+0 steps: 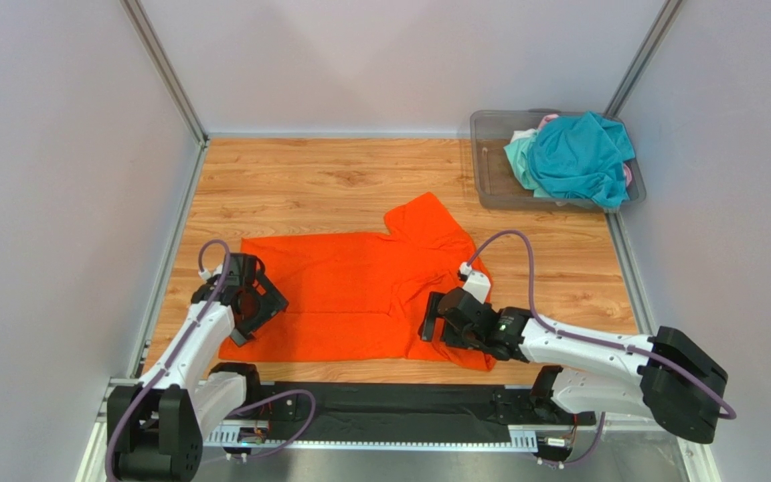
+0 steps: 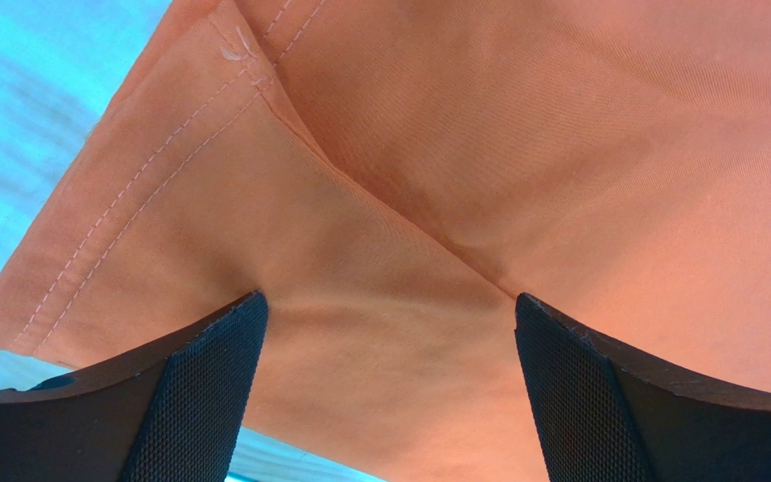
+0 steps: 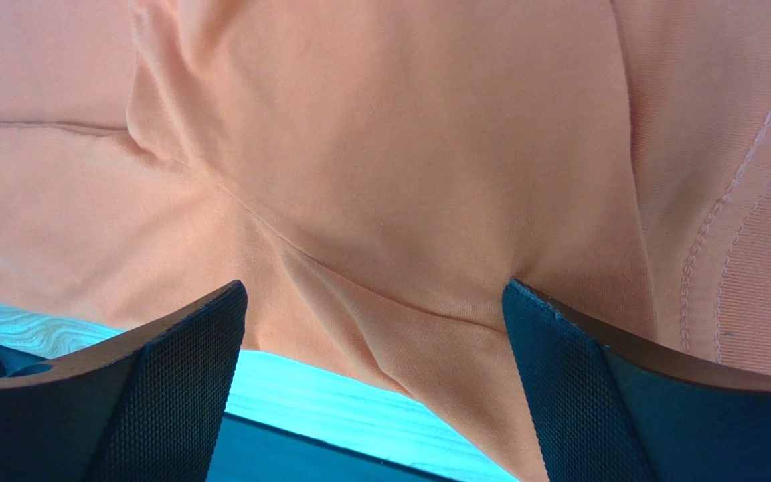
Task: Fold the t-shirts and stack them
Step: Fold the tshirt
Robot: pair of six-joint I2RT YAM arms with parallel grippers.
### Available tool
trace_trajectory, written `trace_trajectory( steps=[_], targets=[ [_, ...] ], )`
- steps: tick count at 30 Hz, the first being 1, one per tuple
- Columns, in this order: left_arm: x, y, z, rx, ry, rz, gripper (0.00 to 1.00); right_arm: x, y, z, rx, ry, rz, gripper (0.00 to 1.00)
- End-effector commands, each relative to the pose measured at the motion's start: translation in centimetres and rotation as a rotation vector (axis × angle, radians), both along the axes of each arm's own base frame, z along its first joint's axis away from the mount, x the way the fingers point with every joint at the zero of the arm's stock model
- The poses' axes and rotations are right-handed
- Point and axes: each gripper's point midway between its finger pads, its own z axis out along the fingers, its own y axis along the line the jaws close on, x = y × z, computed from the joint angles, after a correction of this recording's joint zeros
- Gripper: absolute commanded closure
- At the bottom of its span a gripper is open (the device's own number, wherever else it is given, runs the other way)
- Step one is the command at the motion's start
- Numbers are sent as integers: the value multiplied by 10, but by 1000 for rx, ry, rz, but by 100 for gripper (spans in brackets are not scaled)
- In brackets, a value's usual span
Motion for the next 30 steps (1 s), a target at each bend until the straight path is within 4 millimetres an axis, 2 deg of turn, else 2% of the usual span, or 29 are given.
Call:
trace_trajectory(
  steps=[1,3,6,7,8,10,11,13,14,16,17,19,20,21,22,23,24,25,26,27,28,29,30],
  targets=[
    [-23,6,-4,16,58,56,0,-31,-44,-29,-166,114,-58,0],
    [-21,2,-1,-3,41,47,0,-27,-41,-21,-152,87,-43,0],
    [-13,-3,10,-30,-15,34,0,-13,-31,5,-137,-1,18,0],
    [-9,-4,17,-36,-46,27,0,-9,-34,11,-162,-23,23,0],
    [-4,-6,25,-45,-70,22,0,1,-24,32,-149,-72,49,0],
    [0,-6,38,-46,-103,16,0,13,-27,52,-178,-135,39,0],
    [8,-6,51,-42,-142,12,0,21,-21,73,-160,-177,32,0],
    [11,-3,65,-30,-166,13,0,32,-28,96,-178,-242,-12,0],
    [20,-2,81,-18,-205,9,0,37,-26,110,-155,-272,-28,0],
    [27,1,91,-1,-221,12,0,44,-32,128,-120,-329,-82,0],
    [34,4,103,14,-248,24,0,46,-34,133,-107,-345,-98,0],
    [43,7,107,28,-232,33,0,50,-45,143,-89,-385,-135,0],
    [51,9,116,38,-248,40,0,50,-49,144,-85,-395,-142,0],
    [56,10,118,44,-239,43,0,49,-53,140,-93,-395,-143,0],
    [62,12,112,57,-196,48,0,50,-58,139,-98,-398,-147,0],
    [74,13,122,67,-209,51,0,48,-62,141,-84,-406,-150,0],
    [94,15,114,85,-133,42,0,46,-69,131,-92,-405,-144,0],
    [100,16,124,89,-161,48,0,45,-69,133,-86,-409,-145,0],
    [107,18,124,101,-149,47,0,44,-70,131,-85,-406,-140,0],
    [114,21,112,114,-91,53,1,44,-73,124,-97,-401,-139,0],
    [126,27,118,135,-101,67,1,43,-74,123,-94,-402,-140,0],
    [133,30,116,145,-86,71,1,43,-74,122,-89,-403,-136,0],
    [136,33,102,151,-24,78,2,42,-75,119,-95,-399,-131,0]
  ],
)
